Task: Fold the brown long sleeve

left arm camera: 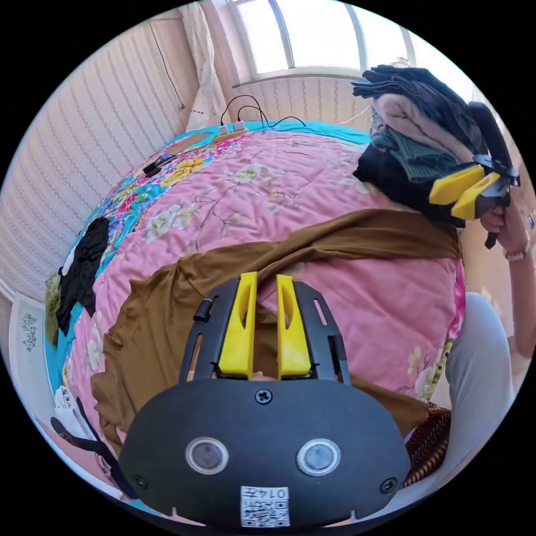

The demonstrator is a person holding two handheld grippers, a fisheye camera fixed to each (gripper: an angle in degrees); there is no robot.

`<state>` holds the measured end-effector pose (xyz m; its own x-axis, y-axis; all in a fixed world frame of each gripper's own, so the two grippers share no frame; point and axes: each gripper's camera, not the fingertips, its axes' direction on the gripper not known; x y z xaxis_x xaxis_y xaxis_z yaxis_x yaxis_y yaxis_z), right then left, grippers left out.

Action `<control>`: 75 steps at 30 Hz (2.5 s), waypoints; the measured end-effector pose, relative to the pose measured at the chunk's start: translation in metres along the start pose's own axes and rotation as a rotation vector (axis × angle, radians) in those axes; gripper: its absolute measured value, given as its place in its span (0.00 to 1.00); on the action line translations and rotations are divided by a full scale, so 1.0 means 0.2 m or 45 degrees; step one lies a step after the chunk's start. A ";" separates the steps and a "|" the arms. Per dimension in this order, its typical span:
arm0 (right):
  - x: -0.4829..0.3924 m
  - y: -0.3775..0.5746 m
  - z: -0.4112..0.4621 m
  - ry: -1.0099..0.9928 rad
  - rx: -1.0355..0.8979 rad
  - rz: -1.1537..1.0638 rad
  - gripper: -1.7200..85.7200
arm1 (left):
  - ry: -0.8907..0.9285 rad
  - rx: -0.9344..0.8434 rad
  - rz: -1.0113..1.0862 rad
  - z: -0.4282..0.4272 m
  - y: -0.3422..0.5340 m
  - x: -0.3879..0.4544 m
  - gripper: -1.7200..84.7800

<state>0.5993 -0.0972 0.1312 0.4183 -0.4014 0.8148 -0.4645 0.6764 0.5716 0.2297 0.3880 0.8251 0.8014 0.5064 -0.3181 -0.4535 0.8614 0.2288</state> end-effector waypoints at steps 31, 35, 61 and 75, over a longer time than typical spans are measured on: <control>0.17 0.19 0.87 0.081 -0.056 0.010 0.09 | 0.197 0.041 0.134 -0.24 -0.12 -0.23 0.01; 0.16 0.31 1.06 0.192 -0.175 -0.047 0.10 | 0.203 -0.081 0.089 0.03 -0.41 -0.26 0.06; 0.67 0.52 0.28 -0.017 -0.184 -0.143 0.08 | 0.272 -0.144 0.198 -0.25 -0.34 0.48 0.01; 1.20 1.64 -0.29 0.558 0.429 0.834 0.13 | 0.407 0.139 0.556 -0.92 -0.54 1.46 0.03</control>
<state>0.5932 0.0639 0.5090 0.2159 0.3282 0.9196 -0.8959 0.4410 0.0529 0.4407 0.4491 0.5376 0.3819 0.8170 -0.4320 -0.6608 0.5682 0.4905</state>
